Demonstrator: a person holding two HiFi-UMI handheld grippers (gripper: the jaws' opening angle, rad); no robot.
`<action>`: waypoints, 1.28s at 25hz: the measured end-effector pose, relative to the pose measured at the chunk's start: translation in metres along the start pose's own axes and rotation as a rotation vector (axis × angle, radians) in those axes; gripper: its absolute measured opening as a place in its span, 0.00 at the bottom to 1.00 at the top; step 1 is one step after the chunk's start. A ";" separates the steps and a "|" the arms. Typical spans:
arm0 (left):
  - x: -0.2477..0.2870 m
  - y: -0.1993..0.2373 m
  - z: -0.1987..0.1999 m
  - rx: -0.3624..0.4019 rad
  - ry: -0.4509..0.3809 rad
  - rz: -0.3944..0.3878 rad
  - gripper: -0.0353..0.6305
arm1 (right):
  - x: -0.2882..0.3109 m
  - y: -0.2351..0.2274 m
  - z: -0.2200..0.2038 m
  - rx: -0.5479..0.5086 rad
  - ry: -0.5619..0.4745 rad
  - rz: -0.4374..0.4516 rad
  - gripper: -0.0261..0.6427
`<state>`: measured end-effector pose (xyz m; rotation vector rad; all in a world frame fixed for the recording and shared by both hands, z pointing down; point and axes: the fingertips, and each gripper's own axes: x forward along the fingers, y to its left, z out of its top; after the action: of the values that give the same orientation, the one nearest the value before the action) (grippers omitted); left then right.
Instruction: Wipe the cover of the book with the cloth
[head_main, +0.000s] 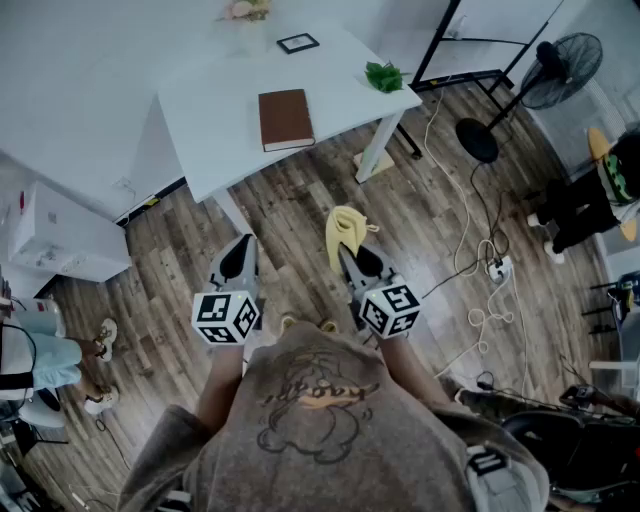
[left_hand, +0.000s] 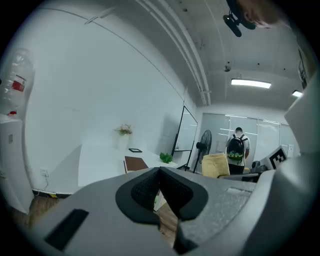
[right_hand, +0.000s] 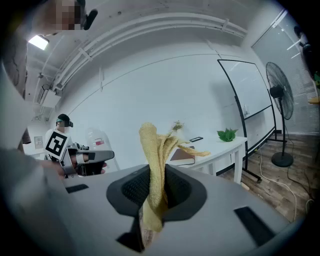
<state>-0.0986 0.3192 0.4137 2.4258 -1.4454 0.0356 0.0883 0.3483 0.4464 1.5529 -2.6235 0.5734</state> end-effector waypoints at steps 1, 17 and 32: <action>-0.001 0.001 0.000 -0.001 -0.001 0.001 0.06 | 0.001 0.001 0.000 -0.005 0.002 0.000 0.13; 0.007 0.011 -0.002 -0.013 0.018 -0.051 0.06 | 0.020 0.011 -0.003 0.008 0.005 -0.019 0.14; 0.038 0.058 -0.002 -0.011 0.024 -0.087 0.06 | 0.080 0.019 -0.012 -0.001 0.016 -0.012 0.14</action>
<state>-0.1292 0.2618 0.4375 2.4679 -1.3244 0.0366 0.0299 0.2930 0.4691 1.5566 -2.6008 0.5806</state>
